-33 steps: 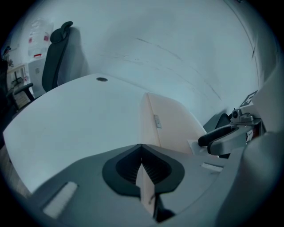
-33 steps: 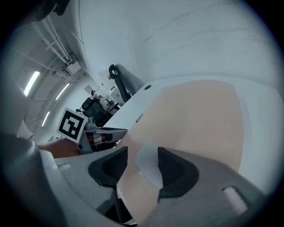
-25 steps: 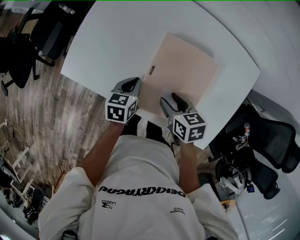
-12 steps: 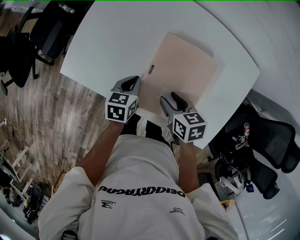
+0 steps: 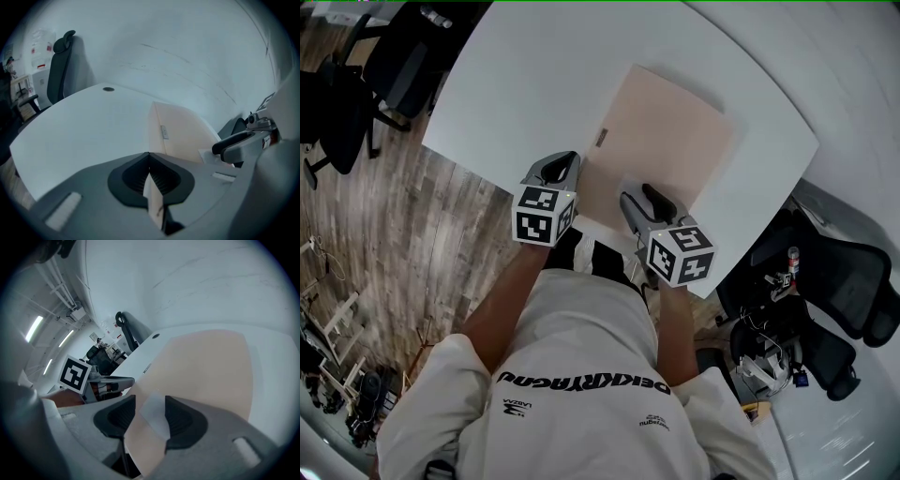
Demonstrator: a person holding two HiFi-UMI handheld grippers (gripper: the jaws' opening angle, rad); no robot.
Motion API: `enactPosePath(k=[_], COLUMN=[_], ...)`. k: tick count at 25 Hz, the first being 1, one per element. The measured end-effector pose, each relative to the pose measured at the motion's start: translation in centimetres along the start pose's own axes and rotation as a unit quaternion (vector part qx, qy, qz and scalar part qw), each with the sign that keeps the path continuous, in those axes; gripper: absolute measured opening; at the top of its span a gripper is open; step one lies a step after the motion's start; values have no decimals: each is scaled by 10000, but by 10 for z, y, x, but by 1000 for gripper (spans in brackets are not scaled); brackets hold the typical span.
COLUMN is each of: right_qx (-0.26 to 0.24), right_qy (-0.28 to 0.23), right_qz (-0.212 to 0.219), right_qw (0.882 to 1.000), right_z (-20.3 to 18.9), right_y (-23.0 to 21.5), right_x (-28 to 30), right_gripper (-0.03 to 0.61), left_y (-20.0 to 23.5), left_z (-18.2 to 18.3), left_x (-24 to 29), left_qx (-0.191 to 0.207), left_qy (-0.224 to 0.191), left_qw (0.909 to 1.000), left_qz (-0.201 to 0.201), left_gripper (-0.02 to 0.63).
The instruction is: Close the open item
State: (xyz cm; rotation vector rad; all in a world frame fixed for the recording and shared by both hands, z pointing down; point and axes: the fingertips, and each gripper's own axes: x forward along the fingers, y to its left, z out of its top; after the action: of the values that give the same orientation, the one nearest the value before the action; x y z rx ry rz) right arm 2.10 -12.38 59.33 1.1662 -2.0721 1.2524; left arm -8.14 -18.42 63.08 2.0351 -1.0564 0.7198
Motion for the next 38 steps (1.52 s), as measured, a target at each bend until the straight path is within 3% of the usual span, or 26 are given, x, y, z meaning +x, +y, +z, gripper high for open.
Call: enactPosePath(k=[17, 34, 38], right_qx=[-164, -403, -568], right_qy=[-523, -1240, -1461], right_qz=[-53, -165, -266], right_qw=[9985, 9913, 9873], right_z=[20, 32, 33], right_y=[5, 19, 24], right_x=[-30, -82, -100], right_gripper=[160, -8, -9], left_y=[-17, -72, -91], left_z=[19, 36, 40], left_x=[-28, -76, -91], left_qx=[74, 386, 502], left_qy=[-381, -916, -1077], left_qw=[9992, 9950, 9929], left_qz=[133, 34, -35], left_gripper=[-5, -5, -5])
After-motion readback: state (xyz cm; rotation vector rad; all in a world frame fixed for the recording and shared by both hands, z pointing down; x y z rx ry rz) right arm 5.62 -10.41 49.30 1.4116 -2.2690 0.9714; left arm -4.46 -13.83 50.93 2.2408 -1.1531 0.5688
